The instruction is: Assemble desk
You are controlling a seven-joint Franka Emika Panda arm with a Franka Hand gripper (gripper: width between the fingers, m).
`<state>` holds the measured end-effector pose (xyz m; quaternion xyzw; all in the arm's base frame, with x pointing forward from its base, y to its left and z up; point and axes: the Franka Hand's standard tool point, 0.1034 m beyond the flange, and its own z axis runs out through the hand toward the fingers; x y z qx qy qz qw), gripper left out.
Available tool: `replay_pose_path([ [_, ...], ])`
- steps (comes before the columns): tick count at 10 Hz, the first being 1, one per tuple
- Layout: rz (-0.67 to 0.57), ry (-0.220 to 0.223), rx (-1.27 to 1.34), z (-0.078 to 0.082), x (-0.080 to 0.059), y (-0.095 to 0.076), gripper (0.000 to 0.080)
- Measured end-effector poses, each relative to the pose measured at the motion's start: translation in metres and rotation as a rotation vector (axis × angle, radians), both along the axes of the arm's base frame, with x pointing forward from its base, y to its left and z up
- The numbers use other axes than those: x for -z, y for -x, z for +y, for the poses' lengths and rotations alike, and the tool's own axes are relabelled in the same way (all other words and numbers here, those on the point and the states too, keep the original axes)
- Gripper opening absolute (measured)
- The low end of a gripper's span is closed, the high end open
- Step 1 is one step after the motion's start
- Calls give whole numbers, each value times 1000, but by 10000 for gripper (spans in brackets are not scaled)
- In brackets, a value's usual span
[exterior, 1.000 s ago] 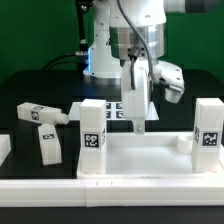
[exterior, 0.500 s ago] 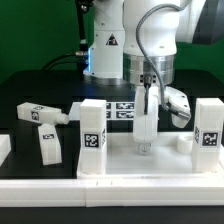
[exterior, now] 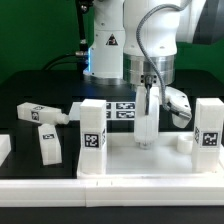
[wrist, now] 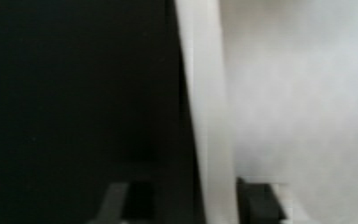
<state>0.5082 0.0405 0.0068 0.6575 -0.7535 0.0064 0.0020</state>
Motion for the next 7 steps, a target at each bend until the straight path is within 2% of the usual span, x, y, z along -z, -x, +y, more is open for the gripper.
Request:
replay_pose_path([
  [1,-1,0,-4,0,0,0,70],
  [4,-34,7,-4,2,-3,2,55],
  [7,-51,-7,-82,8,-22,4,55],
])
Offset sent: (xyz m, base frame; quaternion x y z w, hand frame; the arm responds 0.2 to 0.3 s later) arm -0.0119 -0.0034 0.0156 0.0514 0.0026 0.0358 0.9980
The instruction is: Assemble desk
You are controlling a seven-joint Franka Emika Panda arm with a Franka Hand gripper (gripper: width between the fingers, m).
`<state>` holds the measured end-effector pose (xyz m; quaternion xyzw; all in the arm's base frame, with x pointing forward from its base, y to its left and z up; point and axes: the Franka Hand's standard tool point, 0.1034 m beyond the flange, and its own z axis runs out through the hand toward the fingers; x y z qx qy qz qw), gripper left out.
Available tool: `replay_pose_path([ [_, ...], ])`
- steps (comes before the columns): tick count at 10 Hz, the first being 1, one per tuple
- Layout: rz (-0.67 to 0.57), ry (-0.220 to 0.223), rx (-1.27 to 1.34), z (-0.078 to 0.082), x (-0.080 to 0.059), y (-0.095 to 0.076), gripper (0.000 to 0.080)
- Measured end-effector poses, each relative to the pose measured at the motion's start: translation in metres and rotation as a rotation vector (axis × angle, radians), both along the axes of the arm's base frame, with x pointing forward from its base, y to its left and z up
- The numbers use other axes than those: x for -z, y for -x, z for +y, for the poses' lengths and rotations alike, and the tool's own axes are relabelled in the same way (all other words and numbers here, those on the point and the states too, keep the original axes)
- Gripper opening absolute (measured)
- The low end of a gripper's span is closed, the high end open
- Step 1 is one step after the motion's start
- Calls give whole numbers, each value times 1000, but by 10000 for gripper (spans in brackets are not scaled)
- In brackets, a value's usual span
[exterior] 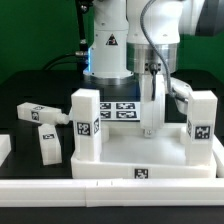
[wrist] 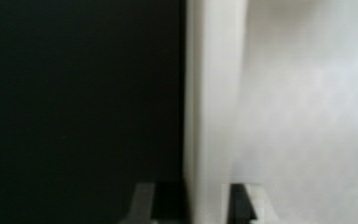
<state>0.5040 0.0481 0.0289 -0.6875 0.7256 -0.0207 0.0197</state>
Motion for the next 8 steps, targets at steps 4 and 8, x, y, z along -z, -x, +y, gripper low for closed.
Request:
replay_pose_path([
  [4,22,11,-217,-9,-1,5,55],
  [8,-48,84,-623,-32,-21,-16,60],
])
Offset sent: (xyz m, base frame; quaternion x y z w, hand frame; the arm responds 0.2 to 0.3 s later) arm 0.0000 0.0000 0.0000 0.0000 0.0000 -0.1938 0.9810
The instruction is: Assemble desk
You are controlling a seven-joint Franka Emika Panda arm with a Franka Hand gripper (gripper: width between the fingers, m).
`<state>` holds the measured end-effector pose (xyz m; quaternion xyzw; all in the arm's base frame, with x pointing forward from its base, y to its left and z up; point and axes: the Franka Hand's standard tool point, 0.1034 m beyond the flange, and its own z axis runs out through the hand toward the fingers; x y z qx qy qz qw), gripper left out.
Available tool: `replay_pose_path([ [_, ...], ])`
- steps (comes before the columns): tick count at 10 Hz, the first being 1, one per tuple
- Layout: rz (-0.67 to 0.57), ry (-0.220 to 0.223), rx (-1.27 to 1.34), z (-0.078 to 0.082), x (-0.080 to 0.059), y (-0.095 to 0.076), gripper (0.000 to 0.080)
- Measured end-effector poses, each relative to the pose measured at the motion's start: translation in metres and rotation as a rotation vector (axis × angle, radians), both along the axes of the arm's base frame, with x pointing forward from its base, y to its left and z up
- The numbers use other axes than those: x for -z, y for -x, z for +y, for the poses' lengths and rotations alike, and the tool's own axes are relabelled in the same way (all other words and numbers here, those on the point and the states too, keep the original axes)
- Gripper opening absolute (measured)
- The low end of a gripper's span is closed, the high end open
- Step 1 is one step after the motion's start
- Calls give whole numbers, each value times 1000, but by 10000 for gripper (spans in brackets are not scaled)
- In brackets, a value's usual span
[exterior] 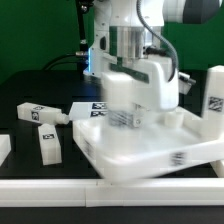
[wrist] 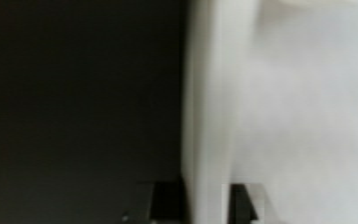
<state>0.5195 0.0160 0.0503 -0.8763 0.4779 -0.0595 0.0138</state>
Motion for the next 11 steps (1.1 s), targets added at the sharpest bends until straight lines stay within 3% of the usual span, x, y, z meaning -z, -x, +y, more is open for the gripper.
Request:
replay_pose_path([
  [1,-6,28,-89,-2,7,5,60],
  [4,12,48,-274,-1,8,5,59],
  [5,18,60,-408,7,1,-6,59],
  [6,-3,101,-612,9,-4,-20,59],
  [7,-5,129,-759,10,0,-20,59],
  [11,15,163,-966,8,2,-20,57],
])
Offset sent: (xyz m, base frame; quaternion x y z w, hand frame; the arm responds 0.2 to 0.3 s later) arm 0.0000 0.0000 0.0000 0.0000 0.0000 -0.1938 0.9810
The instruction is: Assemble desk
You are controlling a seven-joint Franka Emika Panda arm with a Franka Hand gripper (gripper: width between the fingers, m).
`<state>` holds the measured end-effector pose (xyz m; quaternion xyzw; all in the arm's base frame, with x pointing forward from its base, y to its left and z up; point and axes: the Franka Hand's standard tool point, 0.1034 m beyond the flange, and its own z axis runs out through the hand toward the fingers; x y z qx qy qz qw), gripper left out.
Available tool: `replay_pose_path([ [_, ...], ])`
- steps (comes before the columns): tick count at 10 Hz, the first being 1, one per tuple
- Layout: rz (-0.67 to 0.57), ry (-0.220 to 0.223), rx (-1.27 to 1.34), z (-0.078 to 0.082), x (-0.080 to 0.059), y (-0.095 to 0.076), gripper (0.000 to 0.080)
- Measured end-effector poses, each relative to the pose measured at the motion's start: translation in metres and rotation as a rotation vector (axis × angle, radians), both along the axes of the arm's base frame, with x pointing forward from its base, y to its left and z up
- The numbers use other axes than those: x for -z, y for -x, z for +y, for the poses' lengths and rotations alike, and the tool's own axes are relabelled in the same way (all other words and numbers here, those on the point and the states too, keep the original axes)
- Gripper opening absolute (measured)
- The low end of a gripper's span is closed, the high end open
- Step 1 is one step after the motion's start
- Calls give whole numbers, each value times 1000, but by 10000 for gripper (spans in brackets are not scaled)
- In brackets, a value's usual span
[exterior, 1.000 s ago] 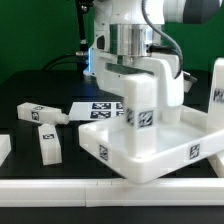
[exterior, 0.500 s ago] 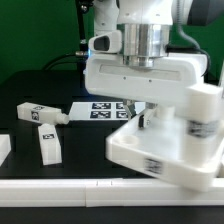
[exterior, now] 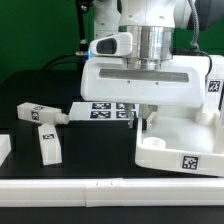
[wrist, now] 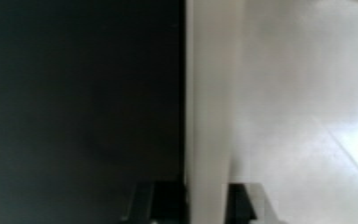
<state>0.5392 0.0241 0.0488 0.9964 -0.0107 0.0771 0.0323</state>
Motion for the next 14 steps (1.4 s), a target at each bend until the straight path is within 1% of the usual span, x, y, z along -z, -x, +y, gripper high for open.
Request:
replay_pose_path([
  [1,18,23,-132,-3,-1,-3,57],
  [2,29,37,-266,-10,-8,-24,57],
  [3,23,44,-349,-15,-10,-40,57],
  [4,24,68,-518,-17,-11,-47,57],
  [6,34,81,-564,-20,-9,-46,57],
  [7,44,103,-648,-22,-9,-46,57],
  [8,76,125,-780,-28,-11,-49,57],
  [9,110,145,-922,-37,-21,-72,57],
  [10,129,166,-1059,-39,-23,-91,57],
  [11,154,189,-1205,-34,-22,-100,57],
  [12,165,202,-1303,-28,-18,-96,57],
  [14,185,220,-1370,-35,-17,-94,57],
])
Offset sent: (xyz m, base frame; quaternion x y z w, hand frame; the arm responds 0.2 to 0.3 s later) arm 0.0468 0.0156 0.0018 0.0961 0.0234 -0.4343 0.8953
